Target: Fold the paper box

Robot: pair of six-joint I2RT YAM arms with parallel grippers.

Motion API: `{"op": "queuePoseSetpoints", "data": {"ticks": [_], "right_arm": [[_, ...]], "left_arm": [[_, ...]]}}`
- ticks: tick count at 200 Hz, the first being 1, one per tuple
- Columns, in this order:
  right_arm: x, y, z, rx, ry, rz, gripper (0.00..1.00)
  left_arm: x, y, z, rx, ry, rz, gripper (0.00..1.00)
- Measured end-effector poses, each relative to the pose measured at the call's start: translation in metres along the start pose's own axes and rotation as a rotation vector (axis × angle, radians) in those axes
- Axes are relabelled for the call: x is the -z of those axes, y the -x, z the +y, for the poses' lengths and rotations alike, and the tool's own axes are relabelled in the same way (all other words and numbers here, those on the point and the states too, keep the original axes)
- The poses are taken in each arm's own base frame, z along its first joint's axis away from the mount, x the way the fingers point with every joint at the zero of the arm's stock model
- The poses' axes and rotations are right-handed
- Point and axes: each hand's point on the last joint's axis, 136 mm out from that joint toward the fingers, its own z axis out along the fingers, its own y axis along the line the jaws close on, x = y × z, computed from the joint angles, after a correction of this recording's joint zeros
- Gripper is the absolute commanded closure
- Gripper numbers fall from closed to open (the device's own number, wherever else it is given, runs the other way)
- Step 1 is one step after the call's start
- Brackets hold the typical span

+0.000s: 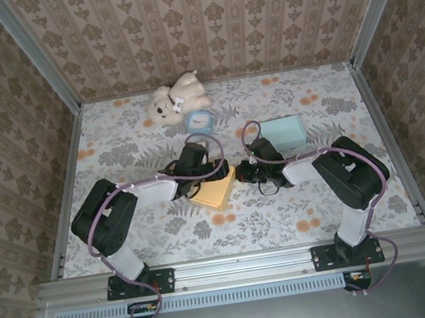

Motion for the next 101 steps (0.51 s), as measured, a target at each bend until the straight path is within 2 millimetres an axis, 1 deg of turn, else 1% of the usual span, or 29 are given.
{"op": "queuePoseSetpoints", "data": {"ticks": [22, 36, 58, 80, 101], "right_arm": [[0.001, 0.000, 0.000, 0.011, -0.004, 0.000, 1.00], [0.001, 0.000, 0.000, 0.021, -0.009, -0.004, 1.00], [0.005, 0.002, -0.001, 0.040, -0.025, -0.015, 1.00], [0.017, 0.000, -0.002, 0.065, -0.042, -0.020, 1.00], [0.034, -0.002, 0.000, 0.083, -0.042, -0.033, 1.00]], "left_arm": [[0.005, -0.005, 0.004, 0.041, -0.005, 0.000, 0.15], [0.009, -0.011, 0.012, 0.090, -0.026, 0.010, 0.14], [0.016, -0.013, 0.024, 0.150, -0.041, 0.008, 0.13], [0.029, -0.009, 0.031, 0.182, -0.041, -0.021, 0.12], [0.048, -0.004, 0.029, 0.185, -0.056, -0.072, 0.11]]}}
